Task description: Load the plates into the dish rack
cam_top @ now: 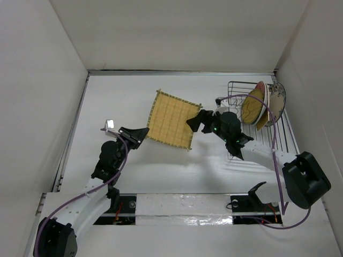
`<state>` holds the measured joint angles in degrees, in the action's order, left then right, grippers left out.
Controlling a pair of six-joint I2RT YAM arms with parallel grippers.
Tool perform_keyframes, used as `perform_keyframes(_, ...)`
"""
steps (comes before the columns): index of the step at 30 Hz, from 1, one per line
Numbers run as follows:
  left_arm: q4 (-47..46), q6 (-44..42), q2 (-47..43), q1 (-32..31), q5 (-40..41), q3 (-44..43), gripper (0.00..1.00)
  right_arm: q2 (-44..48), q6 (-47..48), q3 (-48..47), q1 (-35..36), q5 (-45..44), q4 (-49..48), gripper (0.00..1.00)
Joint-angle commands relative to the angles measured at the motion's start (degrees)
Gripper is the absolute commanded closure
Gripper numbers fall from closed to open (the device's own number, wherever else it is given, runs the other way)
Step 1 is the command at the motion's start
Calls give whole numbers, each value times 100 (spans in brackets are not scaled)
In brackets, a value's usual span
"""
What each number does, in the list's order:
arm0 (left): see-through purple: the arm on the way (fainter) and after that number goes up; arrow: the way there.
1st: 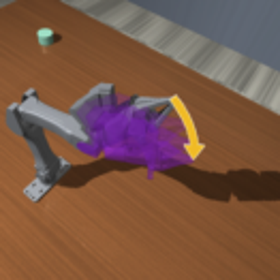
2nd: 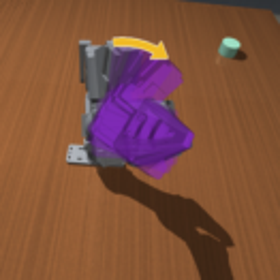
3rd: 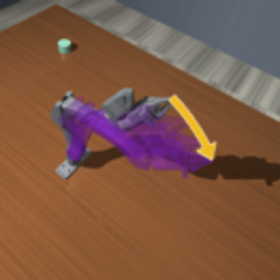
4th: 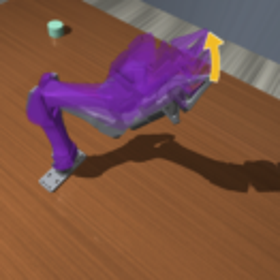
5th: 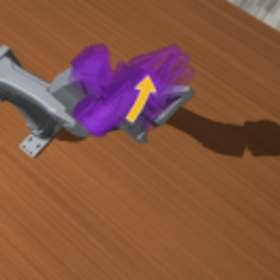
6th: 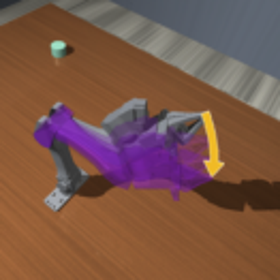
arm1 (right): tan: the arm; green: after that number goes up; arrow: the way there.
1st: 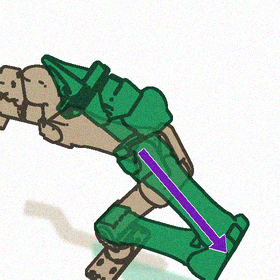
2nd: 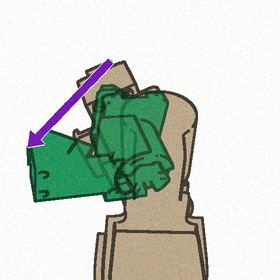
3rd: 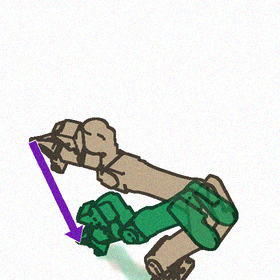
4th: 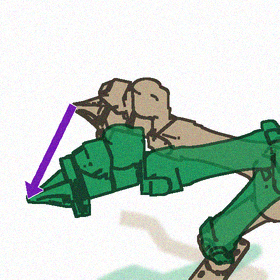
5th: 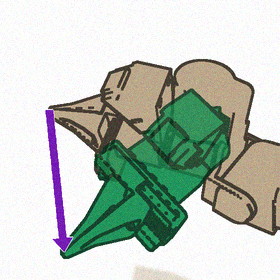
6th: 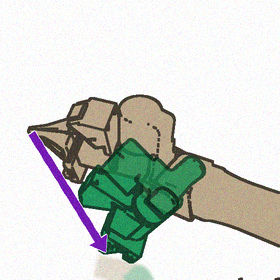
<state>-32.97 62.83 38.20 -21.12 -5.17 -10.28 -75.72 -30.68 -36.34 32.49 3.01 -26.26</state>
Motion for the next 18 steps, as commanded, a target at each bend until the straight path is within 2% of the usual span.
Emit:
perform_keyframes(1, -579, 264, -181, 38, -492, -360, 100, -21, -61, -5, -15, 646, -949, 4)
perform_keyframes(7, -693, 484, -348, 38, -923, -448, 100, -250, -254, 170, -15, 1482, -1837, 5)
perform_keyframes(14, -509, 635, -638, 38, -1329, -1027, 100, -408, -685, 654, -67, 1817, -3314, 10)
perform_keyframes(18, -149, 468, -813, 38, -1337, -1248, 100, -426, -703, 663, -67, 1818, -3359, 13)
